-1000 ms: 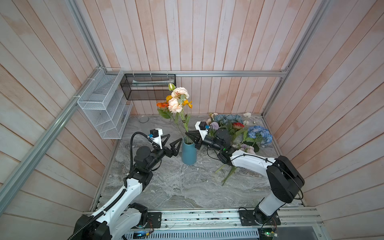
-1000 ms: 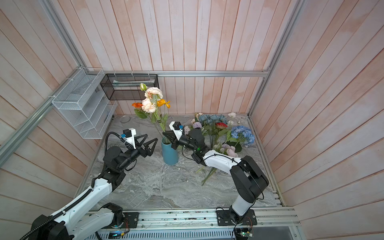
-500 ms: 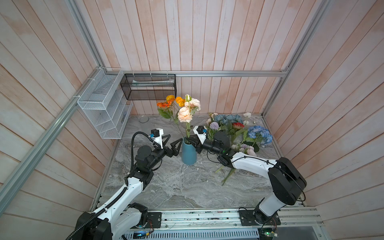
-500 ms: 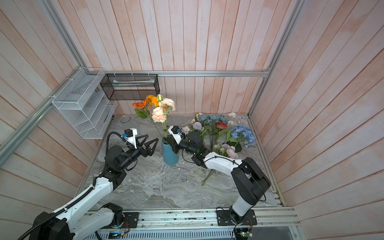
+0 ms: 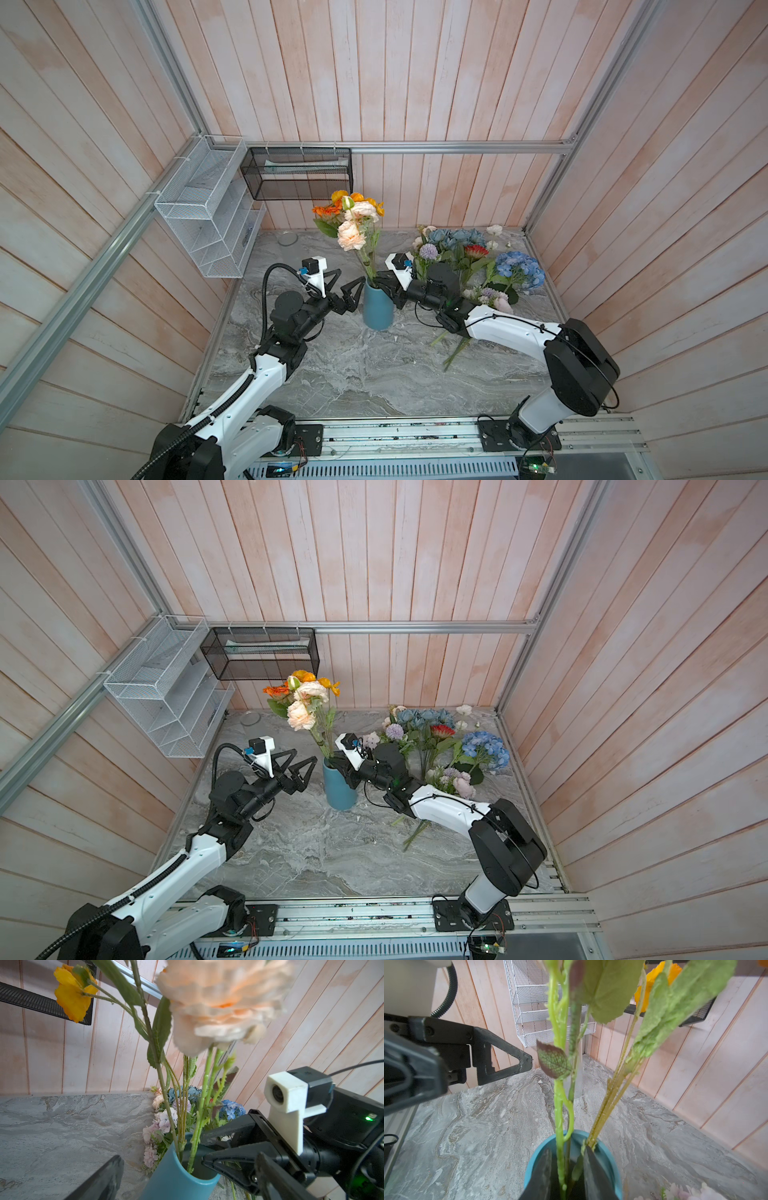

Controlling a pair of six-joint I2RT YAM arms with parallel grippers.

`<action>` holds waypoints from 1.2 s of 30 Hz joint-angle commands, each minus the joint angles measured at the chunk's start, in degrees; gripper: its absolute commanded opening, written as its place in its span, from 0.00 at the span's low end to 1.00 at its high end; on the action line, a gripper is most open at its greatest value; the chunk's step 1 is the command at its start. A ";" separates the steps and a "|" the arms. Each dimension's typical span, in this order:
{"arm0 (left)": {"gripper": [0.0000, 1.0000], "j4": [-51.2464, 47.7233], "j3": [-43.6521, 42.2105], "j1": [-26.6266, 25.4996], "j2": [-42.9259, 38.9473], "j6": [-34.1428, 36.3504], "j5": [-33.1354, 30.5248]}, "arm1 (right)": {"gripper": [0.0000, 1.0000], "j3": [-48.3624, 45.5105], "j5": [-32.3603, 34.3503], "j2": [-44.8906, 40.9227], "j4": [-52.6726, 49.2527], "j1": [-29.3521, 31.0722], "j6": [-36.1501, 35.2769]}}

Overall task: Arrange the flowers into the vase
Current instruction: 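Lower the peach rose stem into the teal vase beside the other flowers, then open the right gripper and withdraw it toward the flower pile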

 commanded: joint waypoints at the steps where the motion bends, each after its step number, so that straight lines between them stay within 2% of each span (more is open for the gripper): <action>1: 1.00 0.02 1.69 -0.25 0.23 -0.13 0.11 | 0.32 1.46 0.97 -1.59 -3.07 0.45 -0.57; 11: 1.00 -0.51 1.41 -0.29 -0.37 -0.03 -0.75 | 0.41 1.99 2.80 -5.85 -5.20 0.39 -2.74; 20: 1.00 -0.04 0.77 -0.30 -0.35 -0.96 -2.90 | 0.45 -0.99 3.88 -12.14 -3.90 -1.93 0.28; 25: 1.00 -0.41 0.56 -0.31 -0.85 -1.47 -3.17 | 0.46 -1.07 7.33 -13.58 -8.99 -5.88 5.98; 29: 1.00 -1.58 0.11 -0.31 -1.76 -1.01 -3.93 | 0.46 -0.22 14.29 -13.77 -16.99 -9.11 11.89; 32: 1.00 -0.75 -1.16 -0.38 -2.25 -1.25 -5.21 | 0.46 -0.49 20.99 -13.60 -22.63 -9.50 16.25; 36: 1.00 0.91 -2.49 -0.36 -1.97 -1.58 -6.22 | 0.46 -2.59 23.20 -13.42 -27.79 -9.51 25.39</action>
